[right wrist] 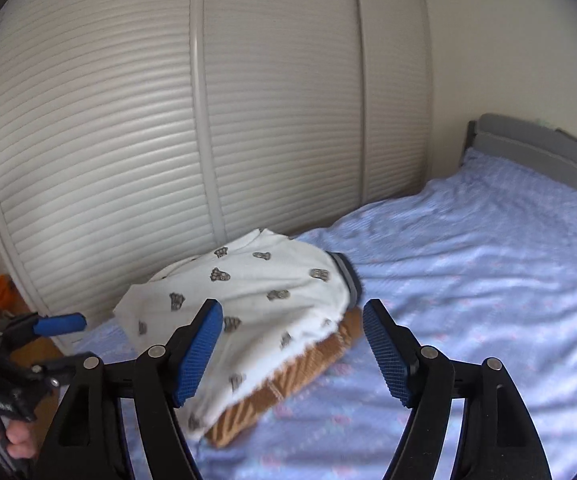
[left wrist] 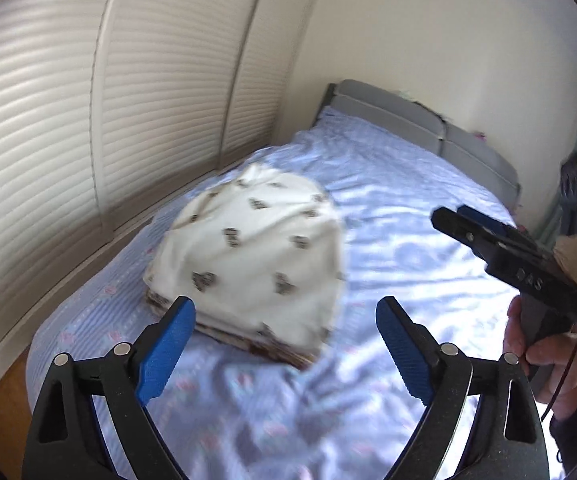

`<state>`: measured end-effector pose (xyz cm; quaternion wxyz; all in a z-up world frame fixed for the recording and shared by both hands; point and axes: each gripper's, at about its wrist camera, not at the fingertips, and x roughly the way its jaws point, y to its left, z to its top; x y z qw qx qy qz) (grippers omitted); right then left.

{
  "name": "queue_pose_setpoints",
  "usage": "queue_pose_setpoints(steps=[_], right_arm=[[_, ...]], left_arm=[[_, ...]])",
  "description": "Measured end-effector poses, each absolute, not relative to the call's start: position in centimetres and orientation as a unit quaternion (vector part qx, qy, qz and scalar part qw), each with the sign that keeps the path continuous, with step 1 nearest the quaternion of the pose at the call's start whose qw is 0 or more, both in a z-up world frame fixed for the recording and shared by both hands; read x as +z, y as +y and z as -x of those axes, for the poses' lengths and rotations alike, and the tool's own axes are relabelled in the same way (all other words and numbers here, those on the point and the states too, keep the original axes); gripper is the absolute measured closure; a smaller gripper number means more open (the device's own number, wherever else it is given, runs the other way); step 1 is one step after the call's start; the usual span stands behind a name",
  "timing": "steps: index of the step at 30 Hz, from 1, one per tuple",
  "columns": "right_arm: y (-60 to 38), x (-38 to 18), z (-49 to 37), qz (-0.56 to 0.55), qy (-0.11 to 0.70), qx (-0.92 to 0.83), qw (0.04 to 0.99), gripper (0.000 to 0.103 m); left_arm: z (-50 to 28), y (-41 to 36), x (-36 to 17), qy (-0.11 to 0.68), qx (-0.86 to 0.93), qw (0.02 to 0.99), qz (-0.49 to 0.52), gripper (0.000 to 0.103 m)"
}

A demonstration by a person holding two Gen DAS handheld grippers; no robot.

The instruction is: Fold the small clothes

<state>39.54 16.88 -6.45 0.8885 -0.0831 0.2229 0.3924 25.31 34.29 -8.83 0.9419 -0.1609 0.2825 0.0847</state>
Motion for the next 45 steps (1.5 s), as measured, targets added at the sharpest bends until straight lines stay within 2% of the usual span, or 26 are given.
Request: queue_pose_setpoints(steps=[5,7,9,13,19,26,36,45], right_arm=[[9.6,-3.6,-32.0,0.064,0.221,0.343,0.911,0.029],[6.8,-2.8,-28.5,0.075,0.213,0.326,0.918,0.025],[4.0,-2.2,-25.7,0.079,0.207,0.305,0.926,0.022],[-1.5,-0.9,-19.4,0.085,0.194,0.262,0.942,0.021],[-8.9,-0.6,-10.7,0.091,0.160,0.170,0.968,0.008],[-15.3,-1.4,-4.2,0.073,0.171,0.073,0.980,0.007],[-20.9,-4.0,3.1,0.013,0.197,-0.032,0.980,0.007],[-23.6,-6.1,5.6,-0.031,0.217,-0.072,0.973,0.007]], left_arm=[[-20.9,28.7,-5.0,0.274,0.059,0.952,0.124,0.009],[-19.4,26.4,-4.0,0.271,0.051,0.954,0.115,0.007],[-17.7,23.9,-3.3,0.271,0.042,0.956,0.107,0.006],[-14.9,19.1,-2.6,0.277,0.028,0.957,0.081,0.005],[-10.6,11.6,-3.3,0.278,0.019,0.960,0.034,0.005],[-6.8,5.9,-4.4,0.278,0.005,0.961,0.002,0.000],[-2.7,3.0,-5.2,0.257,0.004,0.966,-0.007,0.000],[0.3,3.0,-6.9,0.255,0.005,0.967,-0.002,0.000]])
